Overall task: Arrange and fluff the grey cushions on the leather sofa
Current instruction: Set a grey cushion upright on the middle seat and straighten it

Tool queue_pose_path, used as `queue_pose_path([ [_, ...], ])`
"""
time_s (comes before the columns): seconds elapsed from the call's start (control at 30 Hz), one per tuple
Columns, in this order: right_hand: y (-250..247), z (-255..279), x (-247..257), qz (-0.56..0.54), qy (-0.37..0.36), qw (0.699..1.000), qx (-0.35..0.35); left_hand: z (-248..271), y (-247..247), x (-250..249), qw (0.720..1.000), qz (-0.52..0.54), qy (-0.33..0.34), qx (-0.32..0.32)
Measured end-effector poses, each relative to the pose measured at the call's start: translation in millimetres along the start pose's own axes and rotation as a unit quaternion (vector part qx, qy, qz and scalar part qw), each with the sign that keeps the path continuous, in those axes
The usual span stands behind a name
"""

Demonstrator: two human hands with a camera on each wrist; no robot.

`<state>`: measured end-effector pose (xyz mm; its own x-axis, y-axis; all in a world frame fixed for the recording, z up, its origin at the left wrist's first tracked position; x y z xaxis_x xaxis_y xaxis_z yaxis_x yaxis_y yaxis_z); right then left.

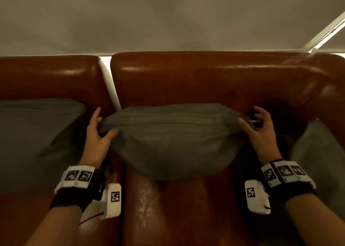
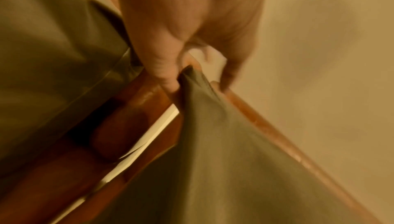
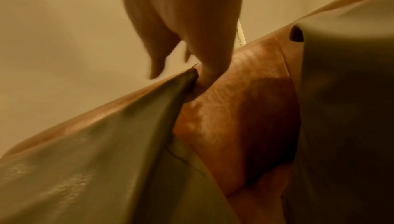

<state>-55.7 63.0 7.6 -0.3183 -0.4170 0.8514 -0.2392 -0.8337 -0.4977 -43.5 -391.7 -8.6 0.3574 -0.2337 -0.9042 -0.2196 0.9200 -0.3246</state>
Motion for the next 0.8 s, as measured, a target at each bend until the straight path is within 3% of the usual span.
queue_pose_path([
  [0.1, 6.1, 6.8, 16.3, 0.119, -0.082, 0.981, 0.13, -1.8, 2.0, -15.6, 0.984, -0.146, 0.083, 0.059],
  [0.17, 1.5, 6.0, 28.6, 0.193, -0.133, 0.963, 0.13, -4.0, -2.2, -22.9, 0.961, -0.236, 0.125, 0.065],
  [0.23, -8.4, 8.2, 46.1, 0.221, -0.188, 0.95, 0.119, -3.7, -9.4, -36.0, 0.935, -0.275, 0.214, 0.057],
  [0.3, -21.0, 12.7, 57.9, 0.21, -0.223, 0.948, 0.09, -1.0, -17.8, -49.7, 0.905, -0.303, 0.296, 0.038],
  [0.37, -25.3, 13.0, 61.4, 0.195, -0.246, 0.948, 0.055, -2.3, -25.4, -60.7, 0.895, -0.314, 0.318, 0.014],
  [0.47, -19.7, 14.8, 50.8, 0.212, -0.229, 0.946, 0.09, 0.1, -25.3, -65.9, 0.881, -0.347, 0.32, 0.031],
  [0.6, -18.6, 23.1, 44.8, 0.154, -0.247, 0.954, 0.068, 14.4, -28.2, -51.1, 0.928, -0.242, 0.283, 0.022],
  [0.7, -10.4, 16.6, 22.7, 0.134, -0.169, 0.973, 0.076, 15.2, -13.7, -31.1, 0.941, -0.238, 0.236, 0.051],
  [0.8, -0.1, 9.8, -1.0, -0.059, 0.007, 0.996, 0.06, 17.6, -9.8, -17.8, 0.994, -0.064, 0.081, -0.02],
])
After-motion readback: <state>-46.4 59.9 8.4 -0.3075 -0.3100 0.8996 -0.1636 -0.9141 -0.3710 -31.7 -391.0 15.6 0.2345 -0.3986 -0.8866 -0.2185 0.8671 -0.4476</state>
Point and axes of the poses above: each hand's wrist, its own z-axis away from the middle knuckle, its own y-axis out of the palm, x = y × z, the point moved 4 cm from there along -z, towards the middle knuckle, and after that the axes turned 2 degrees about x, right-handed, at the moved point
